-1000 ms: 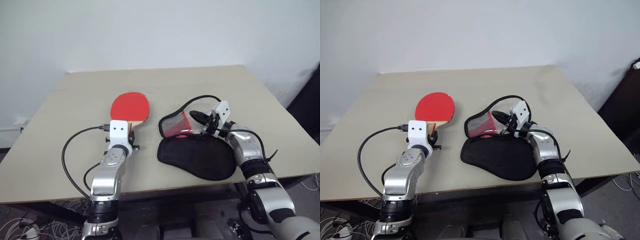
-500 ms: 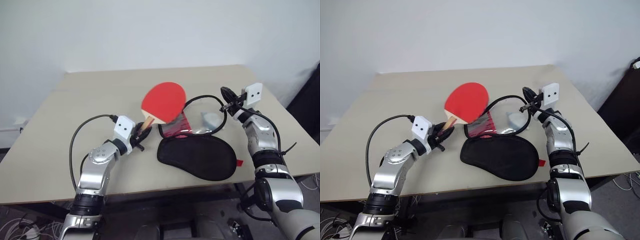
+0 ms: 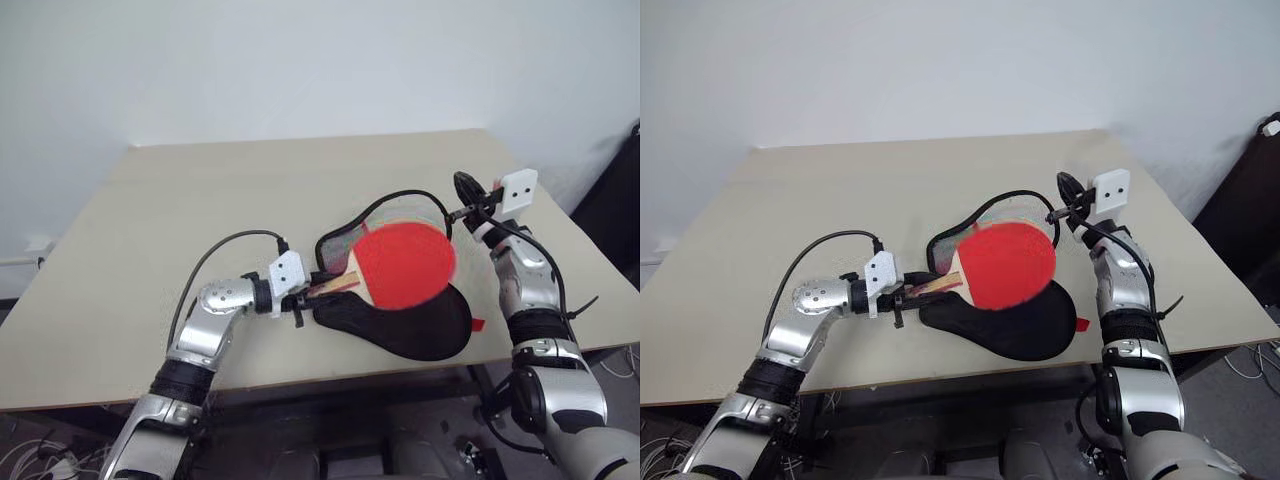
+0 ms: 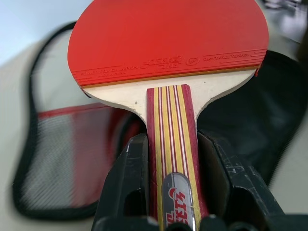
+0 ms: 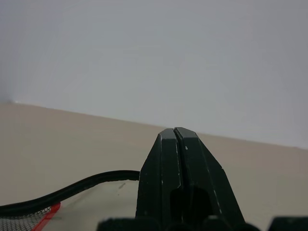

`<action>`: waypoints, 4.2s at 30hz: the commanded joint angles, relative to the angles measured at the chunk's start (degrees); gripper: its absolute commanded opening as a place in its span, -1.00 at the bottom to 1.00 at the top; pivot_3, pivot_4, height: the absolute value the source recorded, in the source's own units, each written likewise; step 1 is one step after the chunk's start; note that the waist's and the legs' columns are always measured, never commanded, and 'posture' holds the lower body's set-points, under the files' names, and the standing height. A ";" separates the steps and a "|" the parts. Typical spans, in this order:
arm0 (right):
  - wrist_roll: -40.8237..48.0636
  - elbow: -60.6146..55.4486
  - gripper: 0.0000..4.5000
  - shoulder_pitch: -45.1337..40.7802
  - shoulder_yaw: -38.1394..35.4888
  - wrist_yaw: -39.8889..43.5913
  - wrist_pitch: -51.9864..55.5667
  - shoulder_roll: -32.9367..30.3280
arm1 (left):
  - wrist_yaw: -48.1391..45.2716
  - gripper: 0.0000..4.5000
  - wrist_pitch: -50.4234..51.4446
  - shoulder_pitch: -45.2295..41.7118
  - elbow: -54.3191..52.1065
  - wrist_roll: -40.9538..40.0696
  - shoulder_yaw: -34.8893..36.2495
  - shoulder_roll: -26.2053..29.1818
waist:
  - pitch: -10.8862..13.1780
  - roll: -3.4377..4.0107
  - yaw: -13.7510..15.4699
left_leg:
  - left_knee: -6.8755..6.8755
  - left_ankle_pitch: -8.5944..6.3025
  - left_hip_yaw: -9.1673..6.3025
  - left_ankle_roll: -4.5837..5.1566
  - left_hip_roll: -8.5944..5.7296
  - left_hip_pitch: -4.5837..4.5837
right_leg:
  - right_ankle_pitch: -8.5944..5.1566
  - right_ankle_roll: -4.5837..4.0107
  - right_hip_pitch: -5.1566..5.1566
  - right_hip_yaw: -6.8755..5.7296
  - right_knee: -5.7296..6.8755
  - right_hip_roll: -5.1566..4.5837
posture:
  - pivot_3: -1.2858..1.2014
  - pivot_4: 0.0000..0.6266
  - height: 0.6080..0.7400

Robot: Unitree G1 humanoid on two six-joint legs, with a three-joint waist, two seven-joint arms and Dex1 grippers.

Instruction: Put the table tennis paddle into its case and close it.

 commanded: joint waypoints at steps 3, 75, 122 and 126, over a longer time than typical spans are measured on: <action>1.58 -7.43 -1.00 1.65 -0.99 -1.79 1.45 -0.26 | -5.60 -0.51 -6.21 -8.24 8.98 1.16 -1.74 -0.91 | 0.00 0.00 0.00 | 0.03 0.01 0.01 0.02 -0.01 0.00 | 0.01 0.06 0.02 0.01 0.00 0.00 | 0.03 -1.00 1.00; 4.39 -21.70 -1.00 12.35 0.71 -4.78 12.96 0.52 | -10.79 0.71 -8.83 -29.19 40.90 2.92 6.85 -12.42 | -0.02 0.00 0.05 | 0.46 -0.04 0.15 0.31 -0.08 -0.03 | 0.03 0.57 0.17 0.21 0.06 0.00 | 0.03 -1.00 1.00; 8.93 17.86 -0.10 -14.24 -5.51 7.16 38.09 -4.26 | 6.58 0.74 22.52 -6.23 2.74 -12.88 14.52 -9.69 | -0.06 0.06 -1.32 | 0.68 -0.04 0.16 0.31 -0.07 0.00 | 0.38 0.22 0.23 0.23 0.13 0.00 | 0.03 -1.00 1.00; 8.33 18.77 -0.10 -14.75 -5.23 7.11 37.62 -3.94 | 6.67 0.74 22.79 -6.04 2.50 -12.90 14.54 -9.63 | -0.06 0.07 -1.32 | 0.68 -0.04 0.17 0.31 -0.07 0.00 | 0.38 0.22 0.23 0.23 0.12 0.00 | 0.03 -1.00 1.00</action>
